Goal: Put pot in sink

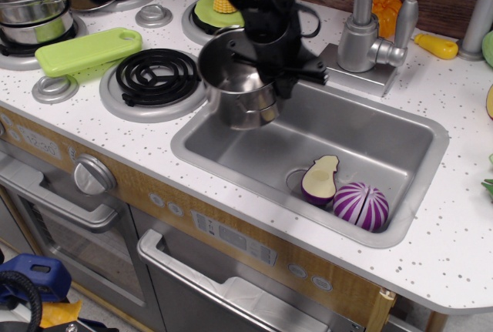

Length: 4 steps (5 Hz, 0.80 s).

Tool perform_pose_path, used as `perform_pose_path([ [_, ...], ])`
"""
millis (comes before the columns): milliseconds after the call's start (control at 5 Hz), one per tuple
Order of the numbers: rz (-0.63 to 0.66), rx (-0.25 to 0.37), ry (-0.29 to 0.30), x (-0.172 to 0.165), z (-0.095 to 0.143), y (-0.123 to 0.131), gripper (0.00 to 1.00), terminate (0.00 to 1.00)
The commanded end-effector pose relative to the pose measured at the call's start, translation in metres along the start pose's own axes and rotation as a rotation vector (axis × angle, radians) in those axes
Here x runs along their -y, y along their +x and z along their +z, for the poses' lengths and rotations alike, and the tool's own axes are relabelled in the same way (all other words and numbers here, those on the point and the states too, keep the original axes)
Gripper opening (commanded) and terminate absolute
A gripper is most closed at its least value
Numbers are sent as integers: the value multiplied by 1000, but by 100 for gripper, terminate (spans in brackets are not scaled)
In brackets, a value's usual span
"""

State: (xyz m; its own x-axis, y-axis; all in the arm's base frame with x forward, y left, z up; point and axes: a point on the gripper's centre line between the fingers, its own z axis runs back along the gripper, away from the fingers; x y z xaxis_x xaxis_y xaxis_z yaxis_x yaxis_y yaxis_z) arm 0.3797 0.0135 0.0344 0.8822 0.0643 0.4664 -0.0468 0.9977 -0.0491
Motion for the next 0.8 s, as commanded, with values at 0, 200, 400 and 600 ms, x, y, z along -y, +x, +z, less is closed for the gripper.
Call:
perform_pose_path([
  [0, 37, -24, 1, 10, 0, -9, 0, 0],
  [200, 75, 0, 61, 22, 6, -11, 0, 0],
  [400, 81, 5, 52, 24, 5, -13, 0, 0],
  [600, 64, 14, 17, 21, 2, -14, 0, 0],
])
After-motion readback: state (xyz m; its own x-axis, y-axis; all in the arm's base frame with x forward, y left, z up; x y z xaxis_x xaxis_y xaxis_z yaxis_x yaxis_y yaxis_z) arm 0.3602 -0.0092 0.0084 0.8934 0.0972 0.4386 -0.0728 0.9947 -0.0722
